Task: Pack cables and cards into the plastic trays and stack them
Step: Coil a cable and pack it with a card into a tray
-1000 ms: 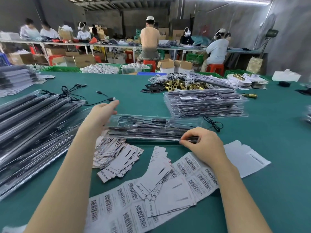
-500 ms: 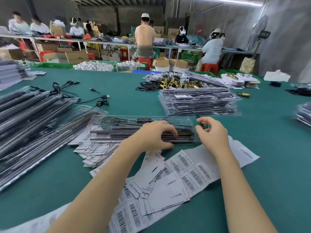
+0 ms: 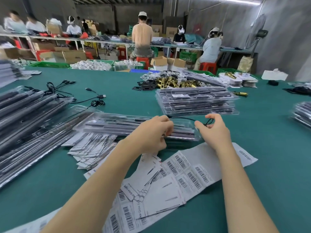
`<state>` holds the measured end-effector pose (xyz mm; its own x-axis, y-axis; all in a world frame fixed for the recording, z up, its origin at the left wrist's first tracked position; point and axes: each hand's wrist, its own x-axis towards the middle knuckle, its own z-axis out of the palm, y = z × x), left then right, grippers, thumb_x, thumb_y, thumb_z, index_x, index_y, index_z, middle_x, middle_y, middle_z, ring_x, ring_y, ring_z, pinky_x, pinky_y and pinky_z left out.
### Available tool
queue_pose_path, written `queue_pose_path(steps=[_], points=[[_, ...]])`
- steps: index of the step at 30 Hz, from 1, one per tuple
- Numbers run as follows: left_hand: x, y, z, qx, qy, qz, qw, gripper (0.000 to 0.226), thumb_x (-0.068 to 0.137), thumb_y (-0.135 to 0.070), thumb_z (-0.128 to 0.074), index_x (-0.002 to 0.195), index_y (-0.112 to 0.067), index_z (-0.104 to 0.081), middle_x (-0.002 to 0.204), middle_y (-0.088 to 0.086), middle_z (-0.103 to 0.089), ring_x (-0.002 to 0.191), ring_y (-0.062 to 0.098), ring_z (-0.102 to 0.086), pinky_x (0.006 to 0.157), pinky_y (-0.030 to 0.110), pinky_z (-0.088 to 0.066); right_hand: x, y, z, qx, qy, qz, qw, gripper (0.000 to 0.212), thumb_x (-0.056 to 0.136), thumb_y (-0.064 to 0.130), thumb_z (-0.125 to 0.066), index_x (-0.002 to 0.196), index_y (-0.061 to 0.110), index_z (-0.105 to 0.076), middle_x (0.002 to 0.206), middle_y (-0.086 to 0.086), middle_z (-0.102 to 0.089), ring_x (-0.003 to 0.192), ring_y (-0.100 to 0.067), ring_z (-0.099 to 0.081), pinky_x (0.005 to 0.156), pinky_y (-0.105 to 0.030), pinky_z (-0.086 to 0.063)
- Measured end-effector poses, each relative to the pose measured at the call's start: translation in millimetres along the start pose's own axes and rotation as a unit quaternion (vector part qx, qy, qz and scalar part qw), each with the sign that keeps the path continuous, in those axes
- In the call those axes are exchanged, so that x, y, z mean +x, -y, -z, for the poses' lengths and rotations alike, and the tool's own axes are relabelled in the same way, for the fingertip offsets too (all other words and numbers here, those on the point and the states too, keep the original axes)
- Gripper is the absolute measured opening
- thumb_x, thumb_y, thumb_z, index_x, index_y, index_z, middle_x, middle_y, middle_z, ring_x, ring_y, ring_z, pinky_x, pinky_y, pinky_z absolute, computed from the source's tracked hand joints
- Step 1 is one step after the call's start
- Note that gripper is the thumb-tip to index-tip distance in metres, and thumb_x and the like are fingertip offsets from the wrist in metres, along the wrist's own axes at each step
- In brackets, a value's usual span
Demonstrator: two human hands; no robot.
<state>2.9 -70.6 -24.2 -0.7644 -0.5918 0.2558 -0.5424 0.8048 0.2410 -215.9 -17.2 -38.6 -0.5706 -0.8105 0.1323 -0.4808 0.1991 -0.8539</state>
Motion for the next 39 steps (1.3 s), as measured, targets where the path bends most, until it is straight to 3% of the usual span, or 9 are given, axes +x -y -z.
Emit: queue_pose_path(steps=[4,11,15,22,26,29,33,36,39], points=[[1,-3,18,-0.028,-0.05,-0.033,0.998,0.029,0.076,-0.002,-0.058,0.083,-0.024,-0.042,0.094,-0.01,-0.046,0.078,0.01,-0.043,0.06,0.03,-0.036,3,10,0,0.157,0.024,-0.095,0.983,0.051,0.089,0.049,-0.069,0.13,0.025,-0.052,0.119,0.003,-0.053,0.102,-0.021,-0.064,0.082,-0.036,-0.054],[-5,-8,48,-0.088,-0.084,-0.051,0.991,0.021,0.071,-0.002,-0.049,0.083,-0.018,-0.055,0.093,-0.007,-0.054,0.081,0.015,-0.047,0.063,0.039,-0.045,-1,9,20,0.432,0.046,-0.234,0.87,0.055,0.088,0.04,-0.075,0.131,0.017,-0.049,0.125,-0.012,-0.047,0.083,-0.031,-0.073,0.055,-0.032,-0.059],[-7,-6,56,-0.138,-0.073,-0.052,0.986,0.023,0.071,0.013,-0.046,0.077,-0.006,-0.057,0.086,-0.006,-0.054,0.075,0.01,-0.047,0.065,0.029,-0.039,-4,-4,36,0.482,0.176,-0.231,0.827,0.056,0.088,0.038,-0.074,0.131,0.009,-0.054,0.131,-0.021,-0.059,0.093,-0.044,-0.073,0.064,-0.038,-0.062],[-13,-10,73,-0.232,-0.099,-0.076,0.965,0.065,0.068,0.021,-0.042,0.057,-0.043,-0.045,0.092,0.004,-0.063,0.07,0.011,-0.045,0.065,0.02,-0.036,-11,-5,40,0.59,0.405,-0.22,0.663,0.091,0.076,0.063,-0.073,0.146,0.013,-0.042,0.145,-0.037,-0.044,0.108,-0.043,-0.069,0.06,-0.03,-0.063],[-13,-15,68,-0.211,-0.075,-0.083,0.971,0.034,0.064,0.02,-0.039,0.06,-0.013,-0.032,0.097,0.003,-0.064,0.092,0.026,-0.057,0.071,0.044,-0.047,-19,5,20,0.487,0.35,-0.182,0.779,0.062,0.086,0.04,-0.069,0.142,0.016,-0.054,0.119,-0.01,-0.067,0.06,-0.013,-0.068,0.041,-0.016,-0.05],[-13,-2,70,-0.154,-0.06,-0.045,0.985,0.023,0.068,0.02,-0.04,0.064,-0.003,-0.036,0.112,0.0,-0.061,0.108,0.018,-0.048,0.083,0.032,-0.04,-29,9,7,0.394,0.325,-0.124,0.851,0.054,0.086,0.024,-0.07,0.138,0.027,-0.059,0.134,0.002,-0.061,0.093,-0.009,-0.07,0.048,-0.012,-0.048],[-26,36,88,-0.108,-0.035,0.084,0.99,0.027,0.083,0.001,-0.061,0.074,-0.019,-0.044,0.139,-0.001,-0.042,0.135,0.022,-0.035,0.111,0.038,-0.027,-37,24,-5,0.375,0.379,-0.108,0.839,0.067,0.087,0.021,-0.074,0.147,0.03,-0.046,0.121,0.002,-0.072,0.085,-0.014,-0.075,0.056,-0.024,-0.059],[-39,62,92,-0.108,-0.037,0.252,0.961,0.023,0.088,-0.015,-0.07,0.092,-0.021,-0.048,0.128,0.005,-0.048,0.12,0.028,-0.052,0.097,0.035,-0.04,-40,30,-17,0.337,0.462,-0.028,0.82,0.062,0.096,0.018,-0.065,0.151,0.03,-0.04,0.137,-0.003,-0.064,0.119,-0.04,-0.062,0.095,-0.053,-0.053],[-40,64,79,-0.247,-0.025,0.37,0.895,0.03,0.099,-0.038,-0.06,0.11,-0.011,-0.051,0.107,0.011,-0.066,0.082,0.023,-0.072,0.072,0.037,-0.06,-37,36,-27,0.314,0.423,0.026,0.85,0.049,0.095,0.021,-0.065,0.142,0.027,-0.051,0.133,0.008,-0.066,0.112,-0.032,-0.063,0.086,-0.044,-0.058]])
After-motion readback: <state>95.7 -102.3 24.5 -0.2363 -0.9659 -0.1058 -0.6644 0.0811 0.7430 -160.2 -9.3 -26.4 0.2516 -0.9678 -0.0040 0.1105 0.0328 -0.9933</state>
